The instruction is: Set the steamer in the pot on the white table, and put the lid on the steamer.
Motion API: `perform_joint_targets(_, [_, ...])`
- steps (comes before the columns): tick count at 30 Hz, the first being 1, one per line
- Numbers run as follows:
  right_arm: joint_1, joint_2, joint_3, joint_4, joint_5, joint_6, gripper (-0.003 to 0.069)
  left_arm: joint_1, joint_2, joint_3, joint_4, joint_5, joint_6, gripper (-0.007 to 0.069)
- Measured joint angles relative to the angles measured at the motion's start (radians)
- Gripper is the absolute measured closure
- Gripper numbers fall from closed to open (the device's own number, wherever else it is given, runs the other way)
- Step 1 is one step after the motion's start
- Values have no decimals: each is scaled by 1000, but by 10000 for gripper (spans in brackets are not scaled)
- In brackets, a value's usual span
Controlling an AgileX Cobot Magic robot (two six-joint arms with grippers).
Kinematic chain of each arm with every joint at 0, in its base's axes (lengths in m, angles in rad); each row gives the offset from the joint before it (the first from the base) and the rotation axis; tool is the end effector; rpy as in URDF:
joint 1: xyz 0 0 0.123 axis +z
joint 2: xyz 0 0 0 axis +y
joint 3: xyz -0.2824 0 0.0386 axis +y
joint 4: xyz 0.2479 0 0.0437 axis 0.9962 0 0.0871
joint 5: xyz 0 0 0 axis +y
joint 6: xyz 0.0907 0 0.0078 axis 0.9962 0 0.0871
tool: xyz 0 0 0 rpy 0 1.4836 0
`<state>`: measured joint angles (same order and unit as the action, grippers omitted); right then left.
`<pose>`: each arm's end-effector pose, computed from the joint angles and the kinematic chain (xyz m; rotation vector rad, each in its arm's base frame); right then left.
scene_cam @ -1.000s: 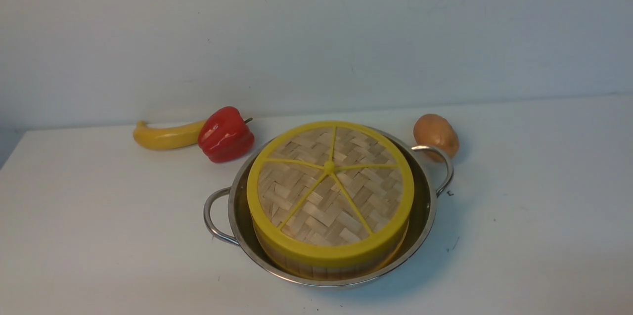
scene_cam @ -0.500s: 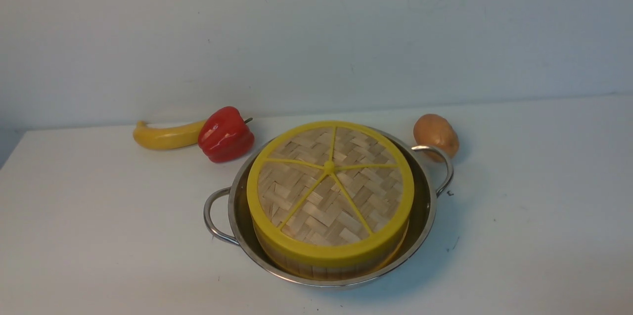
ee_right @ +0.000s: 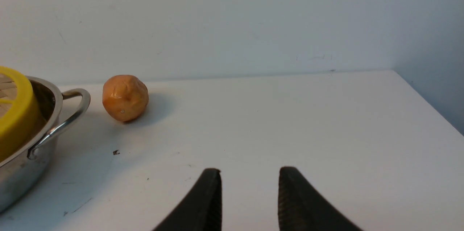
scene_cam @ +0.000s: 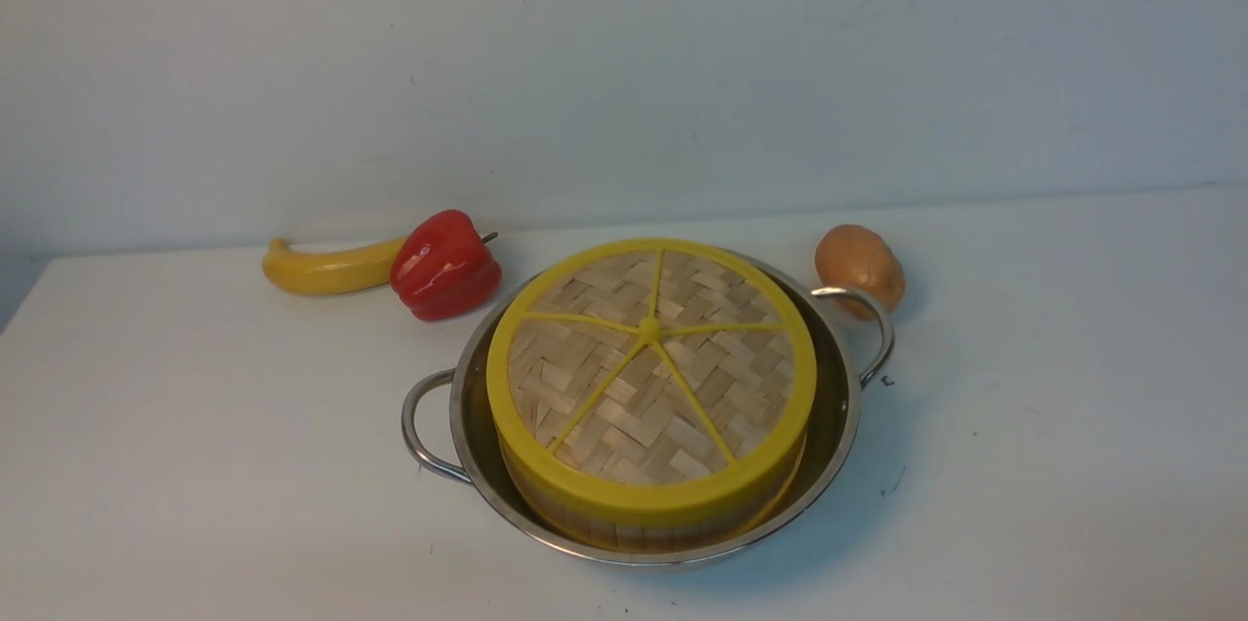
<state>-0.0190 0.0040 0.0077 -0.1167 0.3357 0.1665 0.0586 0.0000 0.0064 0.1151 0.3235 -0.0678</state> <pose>0.0540 -0.0045 0.1802 0.0958 1.8262 -0.0088 0.0538 0.0065 0.1819 -0.0416 1.8121 0.1041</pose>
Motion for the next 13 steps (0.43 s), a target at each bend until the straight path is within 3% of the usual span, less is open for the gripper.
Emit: perform_joint_targets(13, [0, 0, 0, 0, -3, 0, 410, 0, 0, 0, 0, 0, 0, 468])
